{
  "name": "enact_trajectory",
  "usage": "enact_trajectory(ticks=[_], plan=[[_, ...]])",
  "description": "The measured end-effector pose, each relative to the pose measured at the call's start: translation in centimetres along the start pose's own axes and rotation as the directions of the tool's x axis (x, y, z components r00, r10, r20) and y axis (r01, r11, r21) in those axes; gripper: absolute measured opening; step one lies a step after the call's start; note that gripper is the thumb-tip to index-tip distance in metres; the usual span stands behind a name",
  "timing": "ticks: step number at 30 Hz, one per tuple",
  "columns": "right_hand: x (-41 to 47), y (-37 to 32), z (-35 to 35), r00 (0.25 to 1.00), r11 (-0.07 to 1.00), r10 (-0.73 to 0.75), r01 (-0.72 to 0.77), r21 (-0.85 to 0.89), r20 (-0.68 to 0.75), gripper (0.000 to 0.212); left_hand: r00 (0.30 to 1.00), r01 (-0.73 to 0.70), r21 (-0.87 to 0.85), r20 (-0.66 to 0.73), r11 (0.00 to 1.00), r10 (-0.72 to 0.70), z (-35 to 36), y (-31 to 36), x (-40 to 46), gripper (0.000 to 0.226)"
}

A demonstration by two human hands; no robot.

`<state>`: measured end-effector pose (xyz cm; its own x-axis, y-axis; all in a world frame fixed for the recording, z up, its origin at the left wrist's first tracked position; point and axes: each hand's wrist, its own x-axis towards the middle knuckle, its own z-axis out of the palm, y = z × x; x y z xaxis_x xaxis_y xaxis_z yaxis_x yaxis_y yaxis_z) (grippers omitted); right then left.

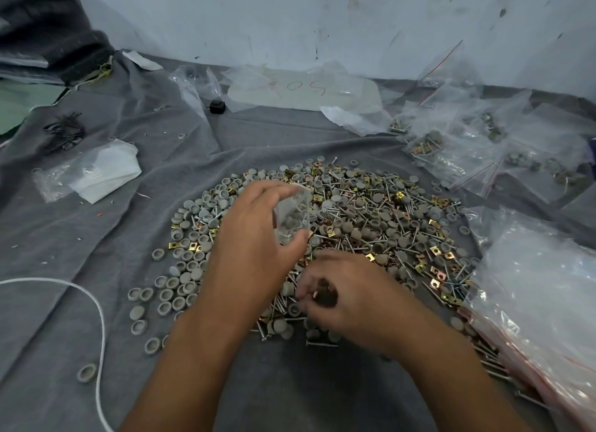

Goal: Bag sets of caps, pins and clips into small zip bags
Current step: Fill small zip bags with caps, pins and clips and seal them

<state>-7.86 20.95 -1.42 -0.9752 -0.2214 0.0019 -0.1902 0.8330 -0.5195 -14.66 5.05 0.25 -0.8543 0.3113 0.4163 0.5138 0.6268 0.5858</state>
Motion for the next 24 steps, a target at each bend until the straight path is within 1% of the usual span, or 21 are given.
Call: enact_trajectory(ticks=[2, 4, 8, 10, 12, 15, 17, 19, 21, 24], plan=[[0.0, -0.3, 0.6, 0.998, 0.995, -0.006, 0.011, -0.096, 0.057, 0.017, 1.0, -0.001, -0.007, -0.01, 1.0, 0.001, -0.1, -0.1, 0.0, 0.052], [0.1, -0.7, 1.1, 0.997, 0.981, 0.008, 0.007, -0.196, 0.079, 0.023, 1.0, -0.003, -0.007, -0.009, 1.0, 0.003, -0.1, -0.1, -0.1, 0.052], [-0.1, -1.3, 1.5, 0.999, 0.957, 0.036, -0.026, -0.29, 0.03, 0.017, 1.0, 0.005, 0.001, -0.008, 1.0, -0.005, 0.0, -0.2, -0.1, 0.052], [-0.2, -1.3, 1.4, 0.998, 0.942, 0.057, -0.049, -0.331, 0.015, 0.018, 1.0, 0.008, 0.001, -0.008, 1.0, -0.008, 0.0, -0.2, -0.1, 0.052], [-0.4, -1.2, 1.3, 0.997, 0.942, 0.071, -0.063, -0.33, 0.014, 0.018, 1.0, 0.008, 0.01, -0.003, 1.0, -0.008, 0.0, -0.2, -0.1, 0.052], [-0.3, -1.0, 1.2, 0.996, 0.955, 0.069, -0.049, -0.294, 0.058, 0.016, 1.0, 0.009, 0.008, 0.002, 1.0, -0.009, 0.0, 0.0, -0.1, 0.053], [-0.3, -0.6, 0.9, 0.992, 0.975, 0.11, -0.096, -0.202, 0.063, 0.013, 1.0, 0.011, 0.002, 0.0, 1.0, -0.011, 0.0, 0.0, -0.2, 0.053], [-0.3, -0.2, 0.5, 0.988, 0.982, 0.148, -0.142, -0.124, 0.035, 0.011, 1.0, 0.013, 0.004, -0.001, 1.0, -0.013, -0.1, 0.0, -0.2, 0.053], [-0.2, 0.0, 0.4, 0.989, 0.983, 0.147, -0.145, -0.115, 0.009, 0.011, 1.0, 0.016, 0.006, 0.003, 1.0, -0.016, -0.1, 0.0, -0.2, 0.054], [0.0, -0.3, 1.0, 0.993, 0.977, 0.119, -0.119, -0.176, -0.013, 0.01, 1.0, 0.01, 0.009, 0.01, 1.0, -0.01, -0.1, 0.1, -0.1, 0.054]])
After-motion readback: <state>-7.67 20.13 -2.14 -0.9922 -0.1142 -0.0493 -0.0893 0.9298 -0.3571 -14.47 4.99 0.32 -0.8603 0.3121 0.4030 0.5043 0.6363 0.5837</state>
